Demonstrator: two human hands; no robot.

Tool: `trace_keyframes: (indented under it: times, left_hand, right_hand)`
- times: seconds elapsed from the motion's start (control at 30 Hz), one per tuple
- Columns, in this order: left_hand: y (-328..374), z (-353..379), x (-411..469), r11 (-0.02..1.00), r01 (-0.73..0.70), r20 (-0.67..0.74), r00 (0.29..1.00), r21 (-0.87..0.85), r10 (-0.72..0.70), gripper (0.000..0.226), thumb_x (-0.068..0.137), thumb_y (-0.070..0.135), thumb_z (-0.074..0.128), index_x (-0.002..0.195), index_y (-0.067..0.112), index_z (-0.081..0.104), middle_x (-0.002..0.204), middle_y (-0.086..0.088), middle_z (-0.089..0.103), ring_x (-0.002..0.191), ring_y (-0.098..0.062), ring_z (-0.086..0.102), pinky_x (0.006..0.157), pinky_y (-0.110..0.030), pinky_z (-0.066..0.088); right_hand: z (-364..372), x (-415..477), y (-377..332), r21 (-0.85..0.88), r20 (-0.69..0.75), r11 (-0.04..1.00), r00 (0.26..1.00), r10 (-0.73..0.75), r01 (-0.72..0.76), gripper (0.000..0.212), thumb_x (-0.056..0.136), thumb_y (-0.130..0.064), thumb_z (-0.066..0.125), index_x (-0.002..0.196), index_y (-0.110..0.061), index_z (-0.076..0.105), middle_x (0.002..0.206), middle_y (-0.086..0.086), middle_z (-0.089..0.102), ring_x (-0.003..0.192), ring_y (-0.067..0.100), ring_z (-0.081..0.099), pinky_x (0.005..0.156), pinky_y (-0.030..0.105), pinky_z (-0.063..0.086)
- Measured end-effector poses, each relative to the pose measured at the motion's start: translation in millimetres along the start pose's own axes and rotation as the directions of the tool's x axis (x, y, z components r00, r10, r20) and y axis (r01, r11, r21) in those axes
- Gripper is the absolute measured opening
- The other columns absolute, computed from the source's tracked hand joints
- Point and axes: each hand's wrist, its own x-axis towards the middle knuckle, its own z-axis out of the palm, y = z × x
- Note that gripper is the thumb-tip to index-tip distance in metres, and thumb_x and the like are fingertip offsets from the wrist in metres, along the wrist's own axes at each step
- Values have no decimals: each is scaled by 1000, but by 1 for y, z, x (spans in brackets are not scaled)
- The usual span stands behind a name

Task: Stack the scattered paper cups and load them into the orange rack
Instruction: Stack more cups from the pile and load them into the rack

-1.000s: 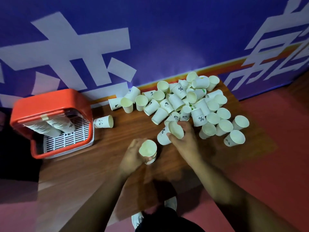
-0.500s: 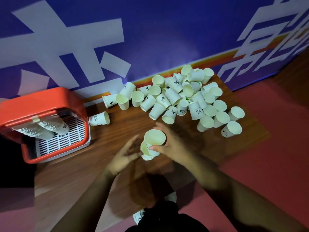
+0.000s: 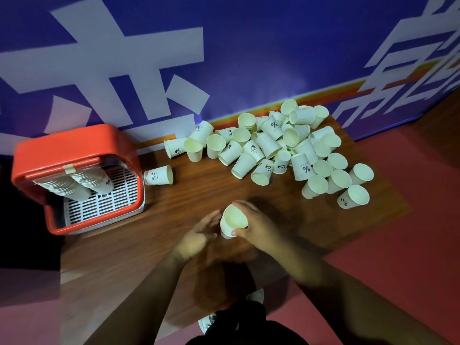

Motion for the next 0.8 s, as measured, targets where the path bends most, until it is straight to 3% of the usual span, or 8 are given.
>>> trace_keyframes:
  times: [0.07,0.2,0.37,0.43,0.53,0.6,0.7,0.8]
  left_hand:
    - [-9,2,2,995,39,32,999,91,-42,76,87,-14,60,149,19,29,155,-8,37,148,-25,31,111,-23,32]
    - [-10,12,6,987,59,59,996,149,-69,82,85,3,76,152,17,30,143,7,46,137,-13,42,98,-11,35]
    - [10,31,9,980,-46,60,998,192,35,71,81,9,80,137,30,41,125,26,51,113,18,51,86,2,36]
    - [13,40,10,970,-90,76,994,225,74,67,81,9,80,132,32,43,123,25,52,107,25,50,84,1,38]
    - [25,51,12,980,-77,81,995,183,63,65,80,22,83,135,32,48,128,20,58,112,15,54,88,-8,44]
    - [37,58,17,990,-58,51,997,127,52,70,78,33,84,139,33,50,130,20,60,116,7,56,92,-15,47]
    - [51,71,27,994,-54,16,998,92,53,78,70,50,82,140,36,49,129,18,63,117,-2,59,95,-26,50]
    - [62,84,37,995,-45,-12,999,87,46,74,72,50,83,138,38,51,126,17,65,116,-5,61,95,-28,51]
  right_hand:
    - [4,3,-1,40,-22,999,999,28,-27,79,75,-28,80,144,-28,41,149,-17,37,133,9,39,106,26,37]
    - [6,13,-2,156,-98,978,983,153,-136,77,72,-29,83,140,-22,47,140,-8,44,126,10,43,98,19,34]
    - [-1,-1,13,565,1,721,874,485,-401,63,76,-37,81,131,-22,54,127,-4,56,115,15,55,94,36,54]
    - [-10,-10,24,633,48,666,879,475,-395,62,75,-40,81,128,-19,56,122,-1,58,112,15,58,88,38,58]
    - [-37,-15,44,664,63,662,908,414,-348,72,74,-54,77,134,-21,54,126,-1,58,109,16,62,83,37,60]
    - [-60,-13,62,623,-26,718,909,416,-311,63,82,-54,68,133,-21,54,124,1,61,100,15,67,83,39,60]
    - [-98,-4,101,287,-292,903,870,399,-318,50,86,-47,64,125,-17,58,118,2,63,102,17,63,91,39,53]
    - [-126,9,138,72,-427,935,836,344,-348,41,88,-33,66,121,-10,59,113,11,65,106,27,62,89,36,49]
